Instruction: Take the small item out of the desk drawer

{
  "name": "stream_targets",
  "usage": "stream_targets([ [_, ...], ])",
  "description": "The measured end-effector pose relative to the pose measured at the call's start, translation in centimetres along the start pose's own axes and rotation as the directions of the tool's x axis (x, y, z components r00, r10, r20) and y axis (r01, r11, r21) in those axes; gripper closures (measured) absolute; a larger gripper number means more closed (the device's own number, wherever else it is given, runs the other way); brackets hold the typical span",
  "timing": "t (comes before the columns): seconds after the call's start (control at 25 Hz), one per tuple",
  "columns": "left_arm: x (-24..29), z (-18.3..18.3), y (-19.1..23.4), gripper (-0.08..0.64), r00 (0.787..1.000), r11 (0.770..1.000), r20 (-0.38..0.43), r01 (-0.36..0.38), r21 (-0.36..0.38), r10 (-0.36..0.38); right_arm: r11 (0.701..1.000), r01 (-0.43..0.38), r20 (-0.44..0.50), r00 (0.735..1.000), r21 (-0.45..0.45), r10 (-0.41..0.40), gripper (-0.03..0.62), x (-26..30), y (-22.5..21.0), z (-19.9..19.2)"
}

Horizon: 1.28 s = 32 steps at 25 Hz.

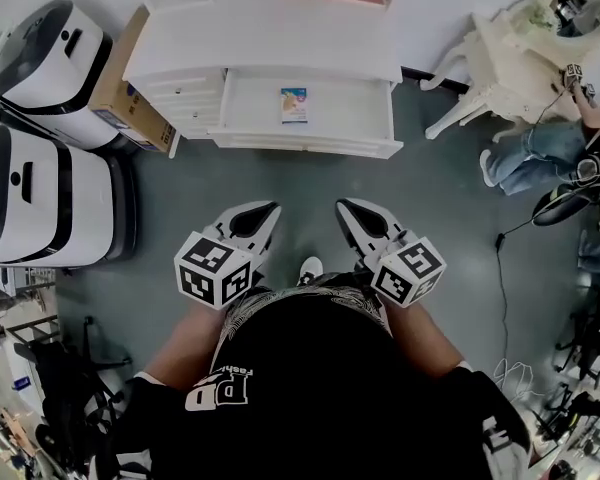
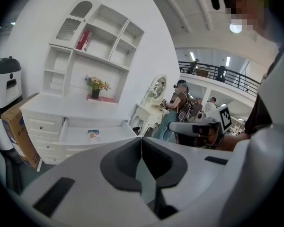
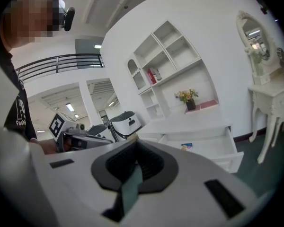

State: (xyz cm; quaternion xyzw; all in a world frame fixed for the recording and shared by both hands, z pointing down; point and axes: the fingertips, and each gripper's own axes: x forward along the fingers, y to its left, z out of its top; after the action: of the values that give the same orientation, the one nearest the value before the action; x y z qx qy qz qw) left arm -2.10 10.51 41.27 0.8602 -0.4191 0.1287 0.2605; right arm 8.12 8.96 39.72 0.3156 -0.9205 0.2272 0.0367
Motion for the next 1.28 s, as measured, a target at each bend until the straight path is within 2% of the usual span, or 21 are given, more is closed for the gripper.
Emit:
stream_targets([
  [0.28, 1.8, 1.1, -0.6, 0.545, 1.000, 0.999, 0.005, -0.028, 0.016, 0.028, 0.999, -0.043, 0.006, 0.999, -0.007, 0.043, 0.583, 0.0, -1.5, 1.0],
  [0.76, 2.6, 1.1, 1.0, 0.545, 0.999, 0.999, -0.001, -0.037, 0.009, 0.037, 1.000, -0.019, -0.022, 1.000, 0.004, 0.019, 0.583, 0.9, -3.3, 0.2],
  [1.0, 4.4, 3.3, 4.0, 0.545, 1.000, 1.000, 0.006, -0.022, 0.013, 0.022, 1.000, 0.016, -0.018, 1.000, 0.005, -0.016, 0.583, 3.6, -5.3, 1.8],
  [1.28, 7.6, 5.2, 10.0, 0.545, 1.000, 1.000, -0.025, -0.020, -0.007, 0.020, 0.998, 0.061, -0.069, 0.996, 0.031, -0.059, 0.583, 8.6, -8.6, 2.5],
])
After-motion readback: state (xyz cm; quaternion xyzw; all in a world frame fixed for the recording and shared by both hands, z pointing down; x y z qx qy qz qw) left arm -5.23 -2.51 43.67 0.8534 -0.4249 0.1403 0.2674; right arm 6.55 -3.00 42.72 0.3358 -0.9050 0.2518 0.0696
